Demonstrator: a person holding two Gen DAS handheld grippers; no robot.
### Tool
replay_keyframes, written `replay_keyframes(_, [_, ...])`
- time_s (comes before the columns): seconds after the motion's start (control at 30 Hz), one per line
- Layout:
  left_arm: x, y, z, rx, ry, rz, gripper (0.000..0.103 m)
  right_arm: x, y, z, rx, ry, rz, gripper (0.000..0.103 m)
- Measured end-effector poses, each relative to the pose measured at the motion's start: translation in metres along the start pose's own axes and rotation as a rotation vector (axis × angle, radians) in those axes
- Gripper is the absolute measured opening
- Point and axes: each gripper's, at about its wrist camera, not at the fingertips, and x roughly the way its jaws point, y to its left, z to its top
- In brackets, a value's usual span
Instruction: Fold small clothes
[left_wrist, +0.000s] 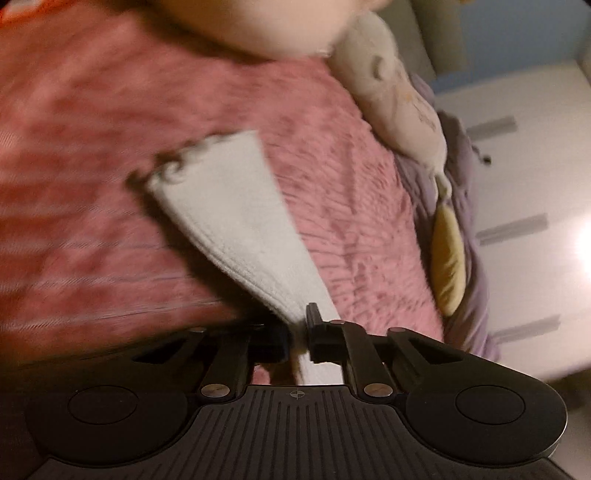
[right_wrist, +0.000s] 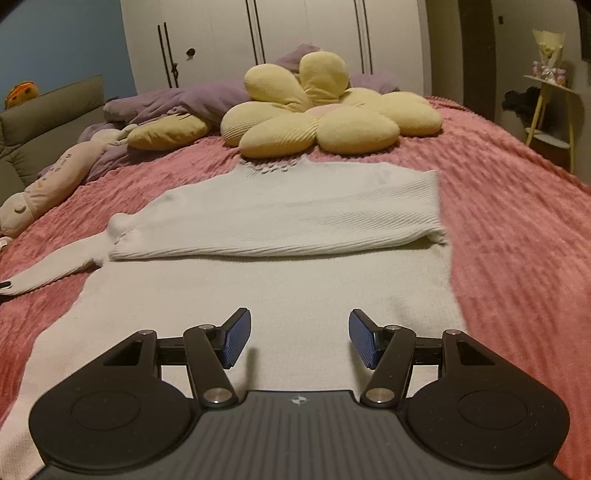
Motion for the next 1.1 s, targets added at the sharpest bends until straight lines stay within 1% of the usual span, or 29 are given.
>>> replay_keyframes(0.07, [-0.006,-0.028,-0.01,0.124,0.006,-0.04,0.009,-0.003,-0.006,0.0,-0.007,-0.016,-0.023,0.059])
replay_keyframes(0.17, [-0.01,-0.09,-0.044,0.338,0.052,-0.131,0.009,-0.006,-0.016,0.0,-0.003,-0.037,-0.048,0.059])
replay_keyframes(0.23, [-0.012,-0.137,-0.083,0.486,0.105,-0.218,0.009,-0.007,-0.021,0.001,0.0,-0.05,-0.059,0.059])
replay_keyframes(0.27, [-0.014,-0.162,-0.111,0.573,0.134,-0.269,0.009,-0.008,-0.023,0.002,0.002,-0.057,-0.064,0.059])
replay_keyframes(0.33, [-0.013,-0.2,-0.166,0.724,0.199,-0.337,0.009,-0.008,-0.026,0.005,0.002,-0.073,-0.075,0.059])
replay_keyframes(0.37, [-0.011,-0.214,-0.196,0.784,0.244,-0.368,0.01,-0.008,-0.028,0.007,0.004,-0.083,-0.079,0.059])
replay_keyframes(0.4, [-0.007,-0.222,-0.223,0.829,0.293,-0.385,0.013,-0.009,-0.029,0.01,0.006,-0.092,-0.081,0.059])
replay_keyframes(0.43, [0.001,-0.228,-0.248,0.876,0.34,-0.392,0.028,-0.01,-0.031,0.013,0.009,-0.101,-0.078,0.059])
replay_keyframes(0.47, [0.008,-0.231,-0.274,0.931,0.38,-0.387,0.05,-0.01,-0.032,0.016,0.011,-0.111,-0.076,0.059])
replay_keyframes(0.5, [0.014,-0.23,-0.298,0.984,0.4,-0.365,0.055,-0.01,-0.034,0.019,0.013,-0.12,-0.071,0.059])
replay_keyframes(0.57, [0.026,-0.22,-0.326,1.037,0.443,-0.299,0.057,-0.007,-0.036,0.025,0.021,-0.123,-0.051,0.059])
replay_keyframes(0.6, [0.026,-0.213,-0.331,1.03,0.465,-0.29,0.058,-0.005,-0.037,0.027,0.026,-0.119,-0.038,0.059])
replay_keyframes(0.63, [0.024,-0.204,-0.331,1.008,0.469,-0.282,0.064,-0.003,-0.037,0.03,0.028,-0.111,-0.02,0.059])
replay_keyframes(0.67, [0.023,-0.196,-0.325,0.994,0.445,-0.262,0.072,0.0,-0.036,0.032,0.026,-0.1,0.001,0.058])
replay_keyframes(0.7, [0.021,-0.19,-0.321,0.996,0.413,-0.237,0.075,0.005,-0.035,0.034,0.021,-0.085,0.029,0.054])
replay_keyframes(0.73, [0.017,-0.182,-0.315,1.001,0.376,-0.207,0.077,0.009,-0.031,0.036,0.014,-0.074,0.055,0.053])
replay_keyframes(0.8, [0.012,-0.175,-0.303,1.019,0.328,-0.17,0.077,0.022,-0.02,0.042,-0.006,-0.051,0.108,0.053])
replay_keyframes(0.87, [0.007,-0.17,-0.291,1.039,0.276,-0.121,0.081,0.038,-0.005,0.048,-0.021,-0.025,0.148,0.052])
replay_keyframes(0.93, [0.004,-0.167,-0.282,1.068,0.221,-0.071,0.082,0.05,0.014,0.053,-0.029,-0.005,0.191,0.053])
replay_keyframes(1.0, [0.011,-0.163,-0.272,1.088,0.196,-0.025,0.082,0.058,0.036,0.059,-0.064,-0.006,0.222,0.053])
replay_keyframes(1.03, [0.014,-0.162,-0.267,1.077,0.191,-0.008,0.082,0.062,0.049,0.061,-0.092,-0.01,0.23,0.053])
replay_keyframes(1.1, [0.015,-0.154,-0.256,1.029,0.212,-0.008,0.082,0.072,0.073,0.067,-0.139,-0.004,0.237,0.053])
